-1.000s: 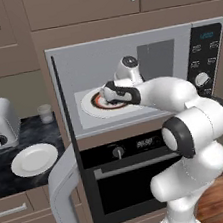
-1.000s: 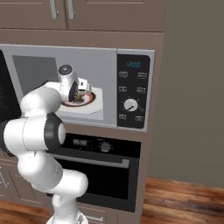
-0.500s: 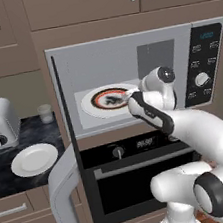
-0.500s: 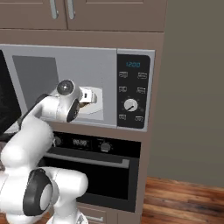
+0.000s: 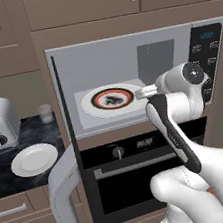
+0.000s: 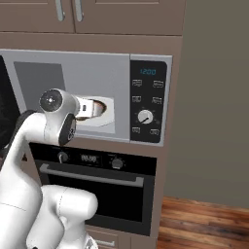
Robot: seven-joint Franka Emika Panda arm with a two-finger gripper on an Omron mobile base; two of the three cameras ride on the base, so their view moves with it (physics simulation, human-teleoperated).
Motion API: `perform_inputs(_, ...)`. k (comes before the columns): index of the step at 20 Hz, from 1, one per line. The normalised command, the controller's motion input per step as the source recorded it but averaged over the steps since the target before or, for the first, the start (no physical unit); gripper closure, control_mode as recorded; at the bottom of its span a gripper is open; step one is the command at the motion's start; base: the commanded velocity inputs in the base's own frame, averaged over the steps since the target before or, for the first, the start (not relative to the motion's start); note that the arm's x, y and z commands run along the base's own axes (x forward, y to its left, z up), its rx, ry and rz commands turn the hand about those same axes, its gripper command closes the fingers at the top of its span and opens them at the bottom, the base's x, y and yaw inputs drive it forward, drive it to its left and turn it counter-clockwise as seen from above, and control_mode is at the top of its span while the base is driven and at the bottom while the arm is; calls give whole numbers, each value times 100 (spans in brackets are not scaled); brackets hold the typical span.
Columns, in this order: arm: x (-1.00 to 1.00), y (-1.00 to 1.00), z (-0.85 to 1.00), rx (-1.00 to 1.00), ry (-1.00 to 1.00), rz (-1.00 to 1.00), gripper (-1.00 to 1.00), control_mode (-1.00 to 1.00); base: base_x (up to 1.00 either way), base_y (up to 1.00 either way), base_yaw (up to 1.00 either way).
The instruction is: Pick the squash from the microwave and place it on plate located on the counter.
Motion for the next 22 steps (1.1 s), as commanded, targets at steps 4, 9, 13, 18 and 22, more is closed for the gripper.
perform_inputs(4, -100, 10, 59, -1, 23, -1, 100, -100, 0, 0, 0)
perform_inputs(9, -100, 18, 22, -1, 22, 0, 100, -100, 0, 0, 0)
perform_inputs(13, -84, 15, 2, -3, 5, 0, 100, -100, 0, 0, 0)
perform_inputs(18, -56, -2, 0, -4, 0, 0, 100, -100, 0, 0, 0)
perform_inputs(22, -44, -18, 0, 0, 0, 0, 100, -100, 0, 0, 0)
